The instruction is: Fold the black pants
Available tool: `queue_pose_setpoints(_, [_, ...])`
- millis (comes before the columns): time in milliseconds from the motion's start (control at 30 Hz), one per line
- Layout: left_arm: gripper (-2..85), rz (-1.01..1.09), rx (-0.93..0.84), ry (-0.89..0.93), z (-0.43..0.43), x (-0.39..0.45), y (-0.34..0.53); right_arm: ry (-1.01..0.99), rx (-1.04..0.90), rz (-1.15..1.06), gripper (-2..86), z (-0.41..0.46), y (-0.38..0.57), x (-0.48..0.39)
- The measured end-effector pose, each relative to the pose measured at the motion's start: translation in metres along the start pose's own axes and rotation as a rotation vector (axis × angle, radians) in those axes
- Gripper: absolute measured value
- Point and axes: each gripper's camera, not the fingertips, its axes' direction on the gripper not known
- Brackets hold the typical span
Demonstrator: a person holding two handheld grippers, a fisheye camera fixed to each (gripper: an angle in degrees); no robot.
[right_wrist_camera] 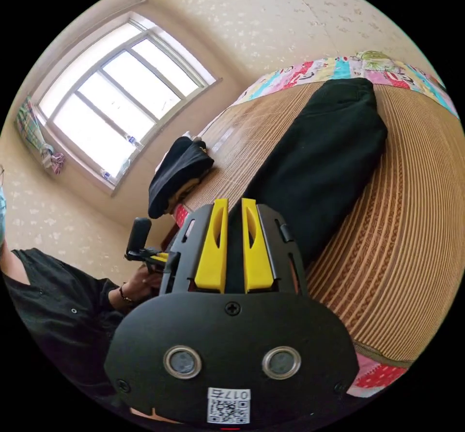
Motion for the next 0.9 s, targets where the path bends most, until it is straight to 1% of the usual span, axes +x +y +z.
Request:
queue_pose_setpoints(67, [10.6, -0.012, 0.025, 0.046, -0.006, -0.009, -0.007, 0.055, -0.056, 0.029, 7.9, -0.017, 0.021, 0.008])
queue_pose_setpoints(133, [11.6, -0.021, 0.002, 0.103, -0.005, -0.019, -0.023, 0.117, -0.176, 0.104, 11.0, -0.022, 0.05, 0.024])
queue_pose_setpoints(167, [12.1, -0.015, 0.003, 0.117, -0.004, -0.021, -0.027, 0.119, -0.185, 0.117, 11.8, -0.023, 0.057, 0.028])
queue_pose_setpoints(200, [12.7, 0.001, 0.018, 0.139, -0.004, -0.022, -0.035, 0.101, -0.176, 0.139, 12.1, -0.026, 0.071, 0.034])
queue_pose_setpoints(267, [12.8, 0.017, 0.025, 0.16, -0.001, -0.021, -0.047, 0.005, -0.136, 0.161, 12.1, -0.03, 0.084, 0.043])
queue_pose_setpoints(333, [11.6, 0.027, -0.044, 0.175, 0.017, -0.017, -0.061, -0.082, -0.099, 0.182, 11.0, -0.024, 0.09, 0.053])
queue_pose_setpoints(367, [11.1, 0.028, -0.067, 0.171, 0.023, -0.015, -0.064, -0.086, -0.098, 0.187, 10.2, -0.021, 0.091, 0.054])
queue_pose_setpoints(433, [7.6, 0.057, -0.063, 0.061, 0.032, -0.004, -0.063, -0.106, -0.127, 0.223, 7.1, -0.006, 0.091, 0.061])
queue_pose_setpoints(467, [7.0, 0.074, -0.057, 0.035, 0.032, -0.001, -0.061, -0.118, -0.127, 0.227, 6.4, -0.005, 0.092, 0.062])
queue_pose_setpoints(533, [5.4, 0.09, -0.086, 0.023, 0.033, 0.005, -0.056, -0.141, -0.156, 0.206, 4.9, -0.01, 0.093, 0.064])
queue_pose_setpoints(633, [5.5, 0.101, -0.17, -0.004, 0.042, 0.007, -0.048, -0.14, -0.239, 0.147, 4.6, -0.013, 0.101, 0.062])
queue_pose_setpoints(700, [6.3, 0.094, -0.188, -0.022, 0.047, 0.004, -0.043, -0.133, -0.265, 0.147, 5.3, -0.012, 0.108, 0.066])
queue_pose_setpoints(767, [7.8, 0.057, -0.163, -0.009, 0.046, -0.004, -0.041, -0.129, -0.26, 0.178, 6.5, -0.017, 0.111, 0.075])
queue_pose_setpoints(833, [10.1, 0.042, -0.063, 0.1, 0.033, -0.013, -0.043, -0.176, -0.173, 0.202, 7.6, -0.035, 0.109, 0.088])
queue_pose_setpoints(900, [10.7, 0.031, 0.032, 0.17, 0.02, -0.019, -0.047, -0.181, -0.12, 0.208, 8.5, -0.049, 0.105, 0.096])
